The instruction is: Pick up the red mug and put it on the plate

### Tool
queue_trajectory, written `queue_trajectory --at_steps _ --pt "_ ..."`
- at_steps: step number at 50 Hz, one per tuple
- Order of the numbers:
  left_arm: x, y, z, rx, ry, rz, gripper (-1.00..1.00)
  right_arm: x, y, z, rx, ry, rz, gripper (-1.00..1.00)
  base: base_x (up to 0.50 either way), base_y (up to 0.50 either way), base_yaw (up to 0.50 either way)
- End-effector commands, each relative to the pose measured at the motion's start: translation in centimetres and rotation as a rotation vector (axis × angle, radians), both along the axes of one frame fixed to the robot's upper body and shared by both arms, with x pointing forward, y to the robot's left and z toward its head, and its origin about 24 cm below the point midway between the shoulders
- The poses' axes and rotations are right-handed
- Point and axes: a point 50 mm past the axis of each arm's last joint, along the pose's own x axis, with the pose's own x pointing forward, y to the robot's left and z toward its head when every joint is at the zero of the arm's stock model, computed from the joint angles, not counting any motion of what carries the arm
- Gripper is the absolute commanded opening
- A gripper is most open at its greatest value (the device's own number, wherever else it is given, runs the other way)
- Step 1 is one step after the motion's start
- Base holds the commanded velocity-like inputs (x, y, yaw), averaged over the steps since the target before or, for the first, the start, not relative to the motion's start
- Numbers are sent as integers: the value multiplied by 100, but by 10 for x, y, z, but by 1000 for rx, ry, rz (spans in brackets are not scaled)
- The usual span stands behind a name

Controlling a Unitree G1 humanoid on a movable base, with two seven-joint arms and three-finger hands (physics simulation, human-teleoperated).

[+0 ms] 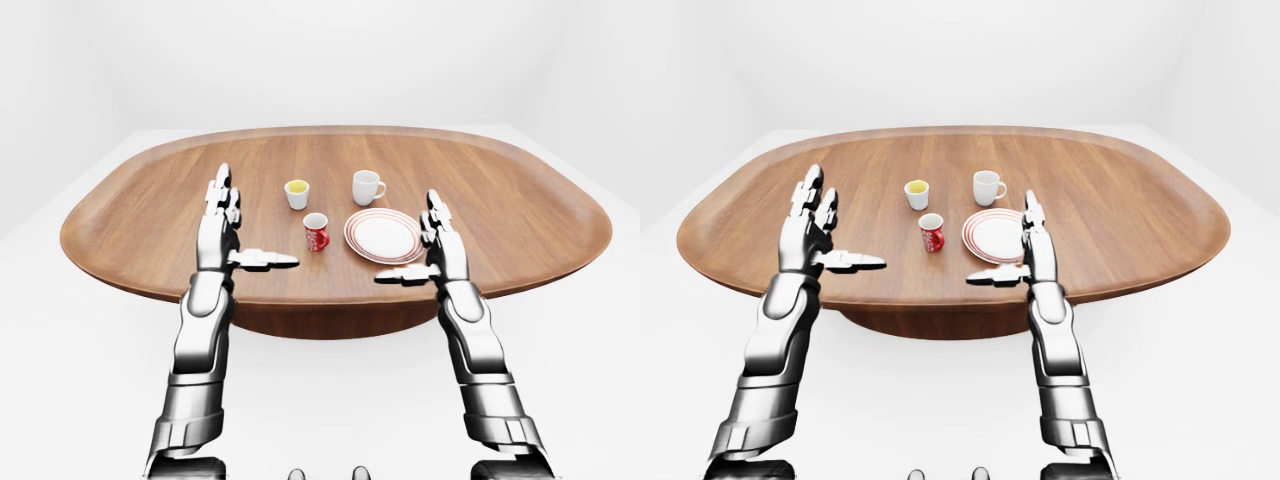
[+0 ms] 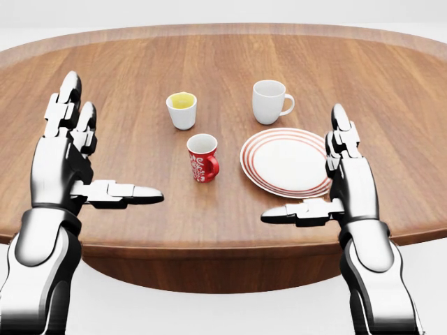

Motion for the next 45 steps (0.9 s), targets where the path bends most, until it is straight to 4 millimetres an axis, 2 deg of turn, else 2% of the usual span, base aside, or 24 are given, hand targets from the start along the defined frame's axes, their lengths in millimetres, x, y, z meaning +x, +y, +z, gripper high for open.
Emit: queue_trajectory --at_steps 1,7,11,24,37,45 --pt "32 2 55 45 -120 19 100 24 -3 54 -24 -154 24 100 0 0 0" --pt "51 8 54 60 -59 50 100 30 -1 65 -59 -176 53 100 0 0 0" --pt "57 9 49 59 -21 61 100 35 1 66 -67 -163 68 100 0 0 0" --pt "59 15 45 68 1 84 100 40 2 89 -92 -227 81 100 0 0 0" --pt "60 14 42 67 14 89 100 42 3 82 -100 -197 86 100 0 0 0" --pt "59 13 44 70 3 86 100 44 4 80 -105 -187 90 100 19 0 0"
